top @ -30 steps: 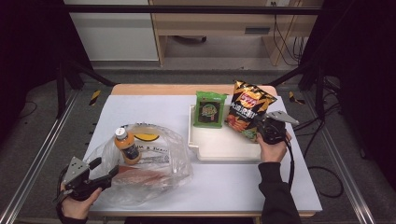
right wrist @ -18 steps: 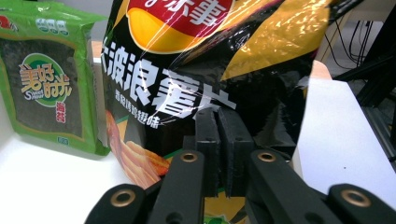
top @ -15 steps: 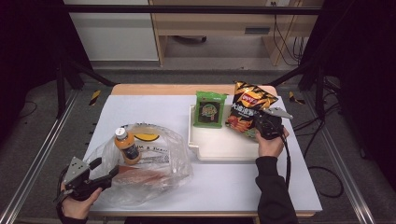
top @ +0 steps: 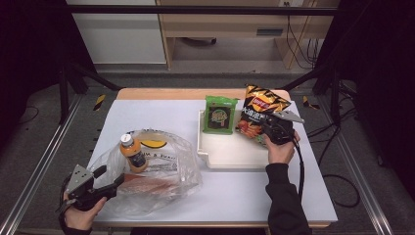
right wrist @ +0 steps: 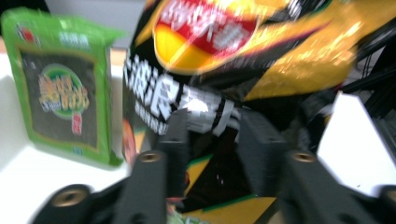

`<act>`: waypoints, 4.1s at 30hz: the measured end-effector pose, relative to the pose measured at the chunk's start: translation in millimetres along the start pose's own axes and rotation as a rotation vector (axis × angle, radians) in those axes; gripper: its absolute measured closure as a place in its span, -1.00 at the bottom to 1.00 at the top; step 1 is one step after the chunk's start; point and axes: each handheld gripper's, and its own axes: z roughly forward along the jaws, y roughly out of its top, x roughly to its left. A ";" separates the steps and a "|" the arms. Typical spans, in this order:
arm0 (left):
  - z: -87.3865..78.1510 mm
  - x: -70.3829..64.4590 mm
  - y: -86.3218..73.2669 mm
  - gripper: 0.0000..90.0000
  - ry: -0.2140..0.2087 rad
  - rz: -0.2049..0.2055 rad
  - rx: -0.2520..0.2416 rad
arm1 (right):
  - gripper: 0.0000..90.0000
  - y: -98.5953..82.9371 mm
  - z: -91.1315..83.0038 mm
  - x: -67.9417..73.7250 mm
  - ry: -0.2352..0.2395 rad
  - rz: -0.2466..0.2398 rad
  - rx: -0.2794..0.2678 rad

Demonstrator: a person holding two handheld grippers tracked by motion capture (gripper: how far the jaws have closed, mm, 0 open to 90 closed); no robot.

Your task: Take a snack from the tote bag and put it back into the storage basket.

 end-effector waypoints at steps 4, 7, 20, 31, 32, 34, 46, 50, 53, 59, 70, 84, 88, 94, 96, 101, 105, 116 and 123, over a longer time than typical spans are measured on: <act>0.0 -0.1 0.1 -0.45 0.000 0.000 0.000 | 0.23 5.0 -11.0 -3.8 -0.058 0.028 -0.056; 0.8 0.0 -0.6 -0.45 0.000 0.000 0.002 | 0.24 6.9 -11.1 -9.7 -0.108 0.037 -0.072; 1.2 -0.8 -0.3 -0.45 -0.001 0.002 0.002 | 0.06 8.7 -9.6 -20.5 -0.160 0.062 -0.098; 1.7 0.2 -1.4 -0.45 -0.001 0.002 0.008 | 0.49 16.5 8.8 -16.8 -0.054 0.028 -0.117; 1.6 0.3 -1.3 -0.45 -0.003 0.002 0.007 | 0.49 16.5 10.5 -16.3 -0.041 0.037 -0.114; 1.4 0.4 -1.2 -0.45 -0.003 0.001 0.007 | 0.47 15.4 13.9 -16.9 -0.032 0.037 -0.087; 0.6 -0.6 -0.4 -0.45 -0.001 0.002 0.002 | 0.03 15.7 -9.8 -14.1 -0.036 0.033 -0.073; -0.6 -0.9 0.7 -0.45 0.000 0.003 -0.003 | 0.05 15.2 -25.7 -7.7 -0.008 0.026 -0.107; -2.6 0.1 1.8 -0.45 0.002 0.002 -0.009 | 0.03 12.3 -36.5 -3.8 0.017 0.019 -0.118; -6.1 -0.3 4.9 -0.45 0.002 -0.002 -0.027 | 0.03 0.5 -55.1 6.5 0.100 0.004 -0.122; -18.0 -2.5 13.7 -0.41 -0.012 -0.007 -0.077 | 0.07 7.1 -89.6 53.7 0.294 -0.055 -0.162; -20.8 -4.0 16.3 -0.18 -0.025 -0.009 -0.078 | 0.14 34.2 -106.5 145.6 0.577 -0.111 -0.195; -18.5 -5.5 15.7 -0.06 -0.029 -0.001 -0.056 | 0.22 42.3 -110.8 179.7 0.645 -0.168 -0.190; -15.3 -6.1 13.0 0.08 -0.030 0.006 -0.034 | 0.28 41.5 -108.4 224.4 0.745 -0.227 -0.148; -13.8 -6.3 12.0 0.11 -0.028 0.005 -0.026 | 0.30 37.2 -105.3 237.7 0.757 -0.252 -0.123; -11.3 -5.8 9.4 0.16 -0.030 0.004 -0.015 | 0.37 15.1 -99.9 262.2 0.811 -0.354 -0.031; -9.3 -6.5 6.8 0.17 -0.036 0.007 0.002 | 0.45 1.2 -93.6 263.4 0.816 -0.370 0.022; -8.0 -8.1 -5.0 0.14 -0.024 0.010 0.053 | 0.51 -59.3 -60.3 244.3 0.721 -0.394 0.194; -10.6 -6.4 -12.8 0.04 -0.031 0.001 0.074 | 0.39 -69.0 -59.3 236.7 0.744 -0.361 0.197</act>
